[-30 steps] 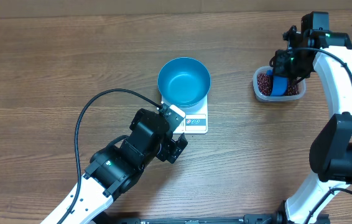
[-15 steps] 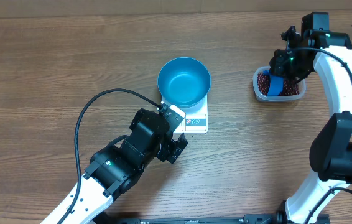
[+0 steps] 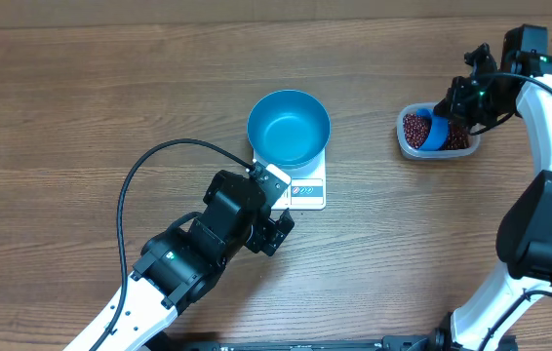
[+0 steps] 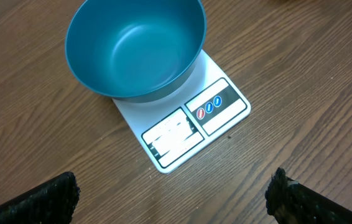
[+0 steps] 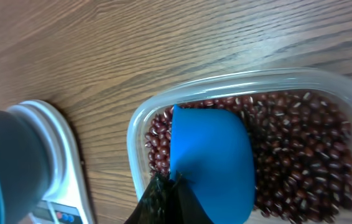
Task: Scoop item into bowl and weigh 150g on scale
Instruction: 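Drag the blue cup through the beans with the right gripper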
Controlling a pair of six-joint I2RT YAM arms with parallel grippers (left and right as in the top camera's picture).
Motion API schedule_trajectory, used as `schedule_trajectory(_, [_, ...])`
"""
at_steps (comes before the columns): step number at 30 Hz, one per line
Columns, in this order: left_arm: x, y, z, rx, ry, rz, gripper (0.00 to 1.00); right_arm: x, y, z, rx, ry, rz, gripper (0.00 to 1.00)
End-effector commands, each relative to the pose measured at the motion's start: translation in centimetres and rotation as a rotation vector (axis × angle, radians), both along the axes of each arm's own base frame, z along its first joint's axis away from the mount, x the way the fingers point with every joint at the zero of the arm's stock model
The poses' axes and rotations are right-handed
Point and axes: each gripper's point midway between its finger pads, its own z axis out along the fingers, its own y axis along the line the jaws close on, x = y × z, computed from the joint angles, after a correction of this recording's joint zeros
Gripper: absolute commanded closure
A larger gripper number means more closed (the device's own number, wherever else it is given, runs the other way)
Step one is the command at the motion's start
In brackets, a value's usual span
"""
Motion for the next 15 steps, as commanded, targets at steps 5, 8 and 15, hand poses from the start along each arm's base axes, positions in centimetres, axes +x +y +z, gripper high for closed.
schedule_trajectory(5, [0.1,0.2,-0.3,0.003,0.004,0.019,0.01,0.2,-0.1,-2.4,0.167,0.046,-0.021,0.96])
schedule_trajectory(8, [0.1,0.2,-0.3,0.003,0.004,0.019,0.0,0.2,-0.7,-2.4,0.178,0.044,-0.036,0.96])
schedule_trajectory(15, [0.1,0.2,-0.3,0.002,0.004,0.019,0.0,-0.1,-1.1,-2.4,0.18,0.04,-0.026,0.96])
